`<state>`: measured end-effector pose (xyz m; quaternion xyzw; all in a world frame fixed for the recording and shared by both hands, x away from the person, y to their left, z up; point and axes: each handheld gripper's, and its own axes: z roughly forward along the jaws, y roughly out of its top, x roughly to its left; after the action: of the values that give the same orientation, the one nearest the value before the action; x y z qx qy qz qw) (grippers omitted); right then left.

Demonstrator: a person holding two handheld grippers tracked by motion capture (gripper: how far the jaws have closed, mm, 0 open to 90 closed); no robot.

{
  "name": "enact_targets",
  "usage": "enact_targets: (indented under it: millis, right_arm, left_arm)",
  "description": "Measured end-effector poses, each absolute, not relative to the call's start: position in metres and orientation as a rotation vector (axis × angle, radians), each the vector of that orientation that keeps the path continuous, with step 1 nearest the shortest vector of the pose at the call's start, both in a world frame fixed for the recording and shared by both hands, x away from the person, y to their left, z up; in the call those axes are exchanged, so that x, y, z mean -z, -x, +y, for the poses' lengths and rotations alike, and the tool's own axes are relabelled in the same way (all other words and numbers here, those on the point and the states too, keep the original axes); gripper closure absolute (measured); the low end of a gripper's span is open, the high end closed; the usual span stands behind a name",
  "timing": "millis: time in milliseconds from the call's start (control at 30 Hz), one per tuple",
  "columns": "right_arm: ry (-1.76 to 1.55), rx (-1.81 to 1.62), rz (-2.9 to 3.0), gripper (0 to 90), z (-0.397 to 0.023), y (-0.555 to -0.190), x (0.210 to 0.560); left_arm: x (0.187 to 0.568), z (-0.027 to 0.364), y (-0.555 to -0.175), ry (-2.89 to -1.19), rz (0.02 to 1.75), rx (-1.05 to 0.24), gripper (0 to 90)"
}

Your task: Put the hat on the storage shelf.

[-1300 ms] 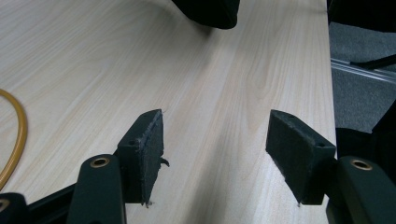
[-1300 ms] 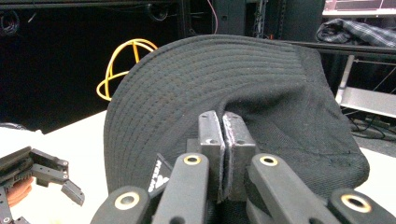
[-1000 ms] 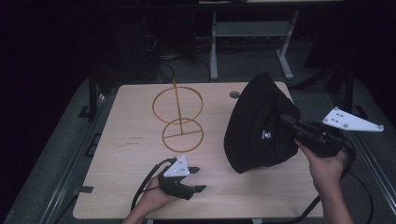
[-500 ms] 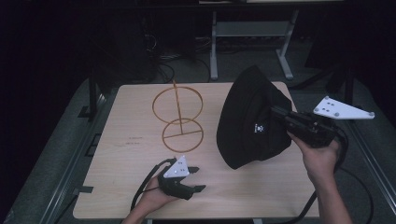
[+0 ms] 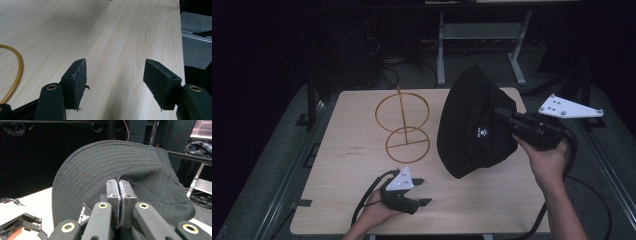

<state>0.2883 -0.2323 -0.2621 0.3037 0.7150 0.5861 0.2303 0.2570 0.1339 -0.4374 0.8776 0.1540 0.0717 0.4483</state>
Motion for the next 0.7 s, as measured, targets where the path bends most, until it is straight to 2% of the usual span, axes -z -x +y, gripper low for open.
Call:
enact_targets:
  millis: [700]
  right_arm:
    - [-0.789, -1.631, 1.996, 87.7, -0.209, -0.307, 0.249]
  left_arm:
    - [0.438, 0.134, -0.257, -2.170, 0.382, -0.162, 33.2]
